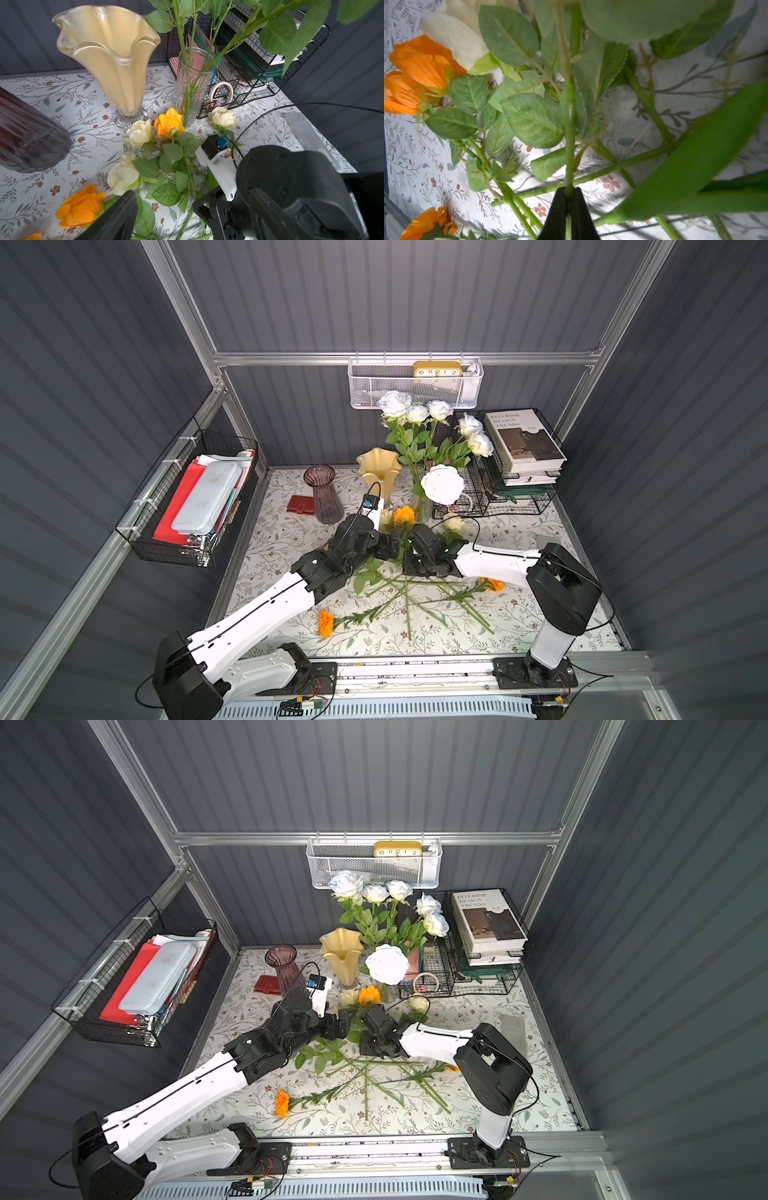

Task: Arrange the flowers in different vases according to their colors
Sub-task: Pick up the flower at the center of the board.

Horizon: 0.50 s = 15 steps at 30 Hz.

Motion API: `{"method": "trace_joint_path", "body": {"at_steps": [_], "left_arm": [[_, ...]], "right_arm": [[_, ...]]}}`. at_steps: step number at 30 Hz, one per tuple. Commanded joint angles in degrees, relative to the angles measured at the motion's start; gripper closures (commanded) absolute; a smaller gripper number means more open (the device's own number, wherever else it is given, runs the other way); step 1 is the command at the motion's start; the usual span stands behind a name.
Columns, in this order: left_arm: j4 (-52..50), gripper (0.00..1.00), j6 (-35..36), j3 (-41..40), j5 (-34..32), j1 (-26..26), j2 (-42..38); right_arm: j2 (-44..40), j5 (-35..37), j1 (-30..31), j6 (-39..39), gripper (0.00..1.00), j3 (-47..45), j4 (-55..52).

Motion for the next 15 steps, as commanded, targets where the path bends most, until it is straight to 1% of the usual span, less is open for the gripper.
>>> {"method": "trace_joint_path", "body": {"at_steps": [1,4,7,11,15], "left_arm": [[-0.64,0.12,0.15,-0.12,-0.85,0.20,-0.31],[-0.60,0.13,0.29,0.03,-0.61,0.19,-0.06],[-0.55,0.13,0.39,0.12,-1.25,0.19,0.34],[-0.74,0.13,0.08,0.39,-2.41,0.18,0.74],[-1.42,0.13,-1.24,0.41,-4.85,0.34,0.63]], "right_arm": [[-3.42,4.97,0.52,0.37,1.00,-1.98,3.23],[-5.88,7.72,0.53,-1.61,1.00,-3.46,6.60],[-6.02,9.72,0.40,-4.53,1.00,-2.16,7.73],[-3.83,8.93,0.35,-8.02,1.00,1.55,7.09],[-1.47,8.08,0.41,-11.07,1.00,3.52,9.16]]}}
